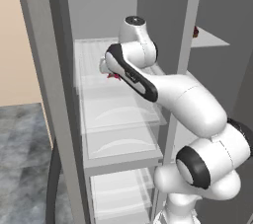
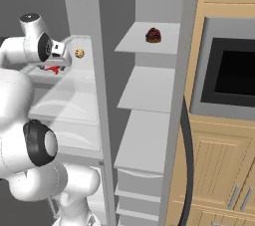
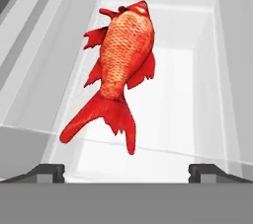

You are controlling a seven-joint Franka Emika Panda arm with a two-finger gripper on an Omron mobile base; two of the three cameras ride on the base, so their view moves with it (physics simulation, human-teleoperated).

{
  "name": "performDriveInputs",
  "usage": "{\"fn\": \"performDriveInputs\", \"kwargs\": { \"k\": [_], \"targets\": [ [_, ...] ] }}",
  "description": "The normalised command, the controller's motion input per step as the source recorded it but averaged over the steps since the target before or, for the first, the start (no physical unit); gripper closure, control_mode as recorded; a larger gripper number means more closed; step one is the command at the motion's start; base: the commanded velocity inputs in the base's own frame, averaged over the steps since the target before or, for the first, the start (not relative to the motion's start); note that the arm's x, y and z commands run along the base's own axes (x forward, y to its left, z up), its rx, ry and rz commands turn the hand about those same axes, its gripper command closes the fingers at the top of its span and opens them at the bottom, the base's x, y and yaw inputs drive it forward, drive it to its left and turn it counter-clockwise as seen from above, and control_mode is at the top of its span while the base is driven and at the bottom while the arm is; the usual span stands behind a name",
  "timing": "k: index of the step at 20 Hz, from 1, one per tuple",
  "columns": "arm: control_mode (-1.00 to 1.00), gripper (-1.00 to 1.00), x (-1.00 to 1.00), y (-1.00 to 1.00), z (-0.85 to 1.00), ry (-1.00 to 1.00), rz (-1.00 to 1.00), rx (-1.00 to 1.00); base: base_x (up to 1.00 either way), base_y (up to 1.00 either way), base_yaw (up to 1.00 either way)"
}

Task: There's a fish in the fridge that needs to be moved to the freezer for freezing. Pick up the fish from the fridge, place it on any shelf in the freezer, and close the fridge and freezer doors when done.

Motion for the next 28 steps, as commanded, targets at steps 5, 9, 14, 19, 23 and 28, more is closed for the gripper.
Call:
{"fn": "performDriveInputs", "kwargs": {
  "k": [5, 9, 14, 19, 23, 28],
  "targets": [
    [-1.0, -1.0, 0.43, 0.28, -0.05, 0.03, -0.04, 0.0, 0.0, 0.0, 0.0],
    [-1.0, -1.0, 0.29, 0.22, -0.14, 0.01, -0.05, 0.0, 0.0, 0.0, 0.0],
    [-1.0, -1.0, 0.27, 0.14, -0.27, 0.04, -0.05, 0.0, 0.0, 0.0, 0.0],
    [-1.0, -1.0, 0.21, 0.06, -0.21, 0.07, -0.05, 0.0, 0.0, 0.0, 0.0],
    [-1.0, -1.0, 0.18, 0.0, -0.2, 0.09, -0.03, 0.0, 0.0, 0.0, 0.0],
    [-1.0, 1.0, 0.06, -0.01, -0.34, 0.15, -0.04, 0.0, 0.0, 0.0, 0.0]
  ]
}}
